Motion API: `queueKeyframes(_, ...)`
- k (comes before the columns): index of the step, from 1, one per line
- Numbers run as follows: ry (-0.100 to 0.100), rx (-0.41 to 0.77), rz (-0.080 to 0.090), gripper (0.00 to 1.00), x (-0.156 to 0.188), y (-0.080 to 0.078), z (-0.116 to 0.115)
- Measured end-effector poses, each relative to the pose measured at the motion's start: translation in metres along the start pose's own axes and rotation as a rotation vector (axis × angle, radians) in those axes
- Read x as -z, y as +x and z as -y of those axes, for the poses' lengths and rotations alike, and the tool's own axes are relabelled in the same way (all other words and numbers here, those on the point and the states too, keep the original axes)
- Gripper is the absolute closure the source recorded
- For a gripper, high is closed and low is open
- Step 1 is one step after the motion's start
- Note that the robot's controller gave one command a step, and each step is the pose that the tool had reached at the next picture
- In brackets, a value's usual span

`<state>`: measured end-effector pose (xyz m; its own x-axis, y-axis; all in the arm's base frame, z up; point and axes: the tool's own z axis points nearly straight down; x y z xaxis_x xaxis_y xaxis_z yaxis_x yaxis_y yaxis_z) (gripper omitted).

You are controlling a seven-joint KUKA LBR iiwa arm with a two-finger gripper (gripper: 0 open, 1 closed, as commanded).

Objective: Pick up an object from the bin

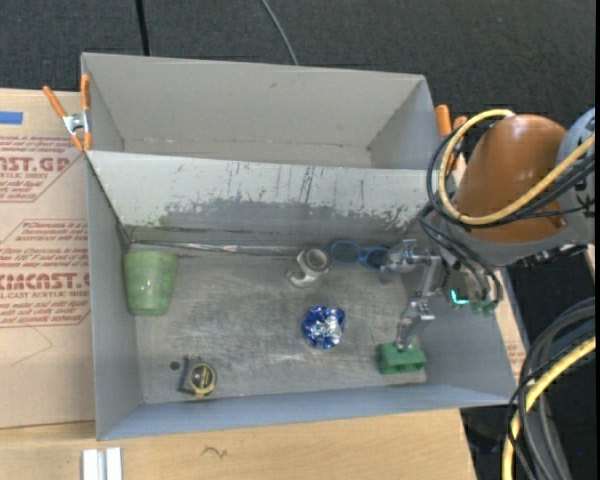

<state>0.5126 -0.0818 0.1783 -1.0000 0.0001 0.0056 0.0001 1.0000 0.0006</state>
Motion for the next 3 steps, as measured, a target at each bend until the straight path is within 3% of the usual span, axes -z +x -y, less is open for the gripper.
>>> queueKeyframes(1, 0.001, 0.533, 0.007, 0.0, -0.108, 0.011, -0.032)
queueKeyframes(2, -0.001, 0.698, 0.008, 0.0, -0.077, 0.027, -0.119)
queueKeyframes(3, 0.0, 0.901, 0.006, 0.0, -0.104, 0.015, -0.182)
